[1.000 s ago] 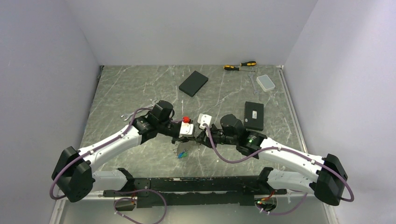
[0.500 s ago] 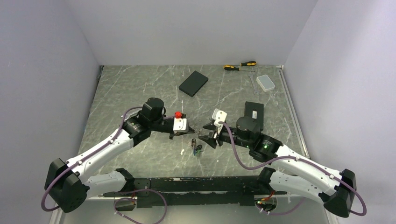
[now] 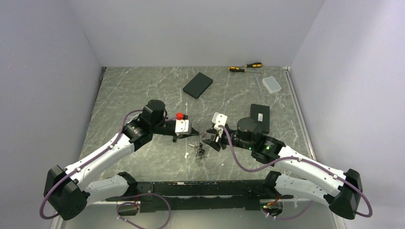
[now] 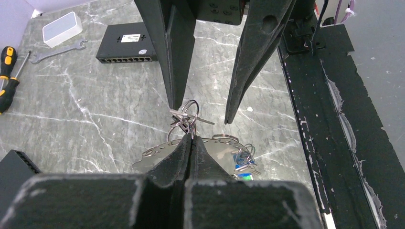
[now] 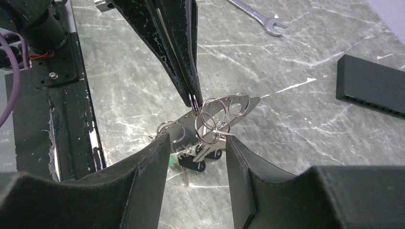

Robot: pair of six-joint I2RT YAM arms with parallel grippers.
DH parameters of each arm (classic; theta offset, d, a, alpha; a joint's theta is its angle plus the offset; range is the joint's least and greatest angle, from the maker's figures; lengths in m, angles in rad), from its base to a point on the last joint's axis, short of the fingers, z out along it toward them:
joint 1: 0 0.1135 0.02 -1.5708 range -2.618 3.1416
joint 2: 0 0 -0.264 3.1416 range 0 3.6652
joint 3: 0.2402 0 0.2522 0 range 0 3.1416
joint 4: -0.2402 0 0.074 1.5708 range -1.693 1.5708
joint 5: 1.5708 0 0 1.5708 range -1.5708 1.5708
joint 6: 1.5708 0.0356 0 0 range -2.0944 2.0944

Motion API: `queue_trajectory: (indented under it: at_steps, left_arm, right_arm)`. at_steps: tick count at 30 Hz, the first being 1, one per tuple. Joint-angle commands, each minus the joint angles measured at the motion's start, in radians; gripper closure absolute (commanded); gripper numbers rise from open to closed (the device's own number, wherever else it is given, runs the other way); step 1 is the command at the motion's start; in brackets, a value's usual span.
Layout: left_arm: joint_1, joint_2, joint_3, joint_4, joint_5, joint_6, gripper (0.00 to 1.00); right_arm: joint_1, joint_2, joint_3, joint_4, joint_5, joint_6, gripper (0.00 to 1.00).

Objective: Put the keys on the keyring

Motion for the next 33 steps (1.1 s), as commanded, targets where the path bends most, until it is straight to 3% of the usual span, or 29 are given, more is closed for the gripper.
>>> queue_trajectory:
  at_steps: [1,9,14,19,24,33]
  left_arm:
    - [0.004,-0.026,0.021,0.049,0.028,-0.016,1.00]
    - [0.006,-0.018,0.022,0.060,0.042,-0.028,1.00]
    - [0.006,-0.021,0.018,0.073,0.050,-0.038,1.00]
    - [0.005,-0.023,0.014,0.074,0.053,-0.039,1.00]
    - [0.006,-0.022,0.012,0.070,0.047,-0.036,1.00]
    - [0.010,-0.017,0.012,0.118,0.005,-0.094,1.00]
  right_arm:
    - [-0.003,-0.025,0.065,-0.010,-0.021,-0.050,0.50]
    - [-0.003,-0.101,-0.031,0.086,0.008,-0.147,0.44]
    - [-0.003,-0.057,-0.017,0.096,-0.016,-0.175,0.47]
    - [-0.003,-0.018,0.001,0.111,-0.034,-0.175,0.60]
    - [-0.003,-0.010,0.006,0.130,-0.028,-0.171,0.79]
    - [-0.003,0.004,0.017,0.087,-0.037,-0.164,0.96]
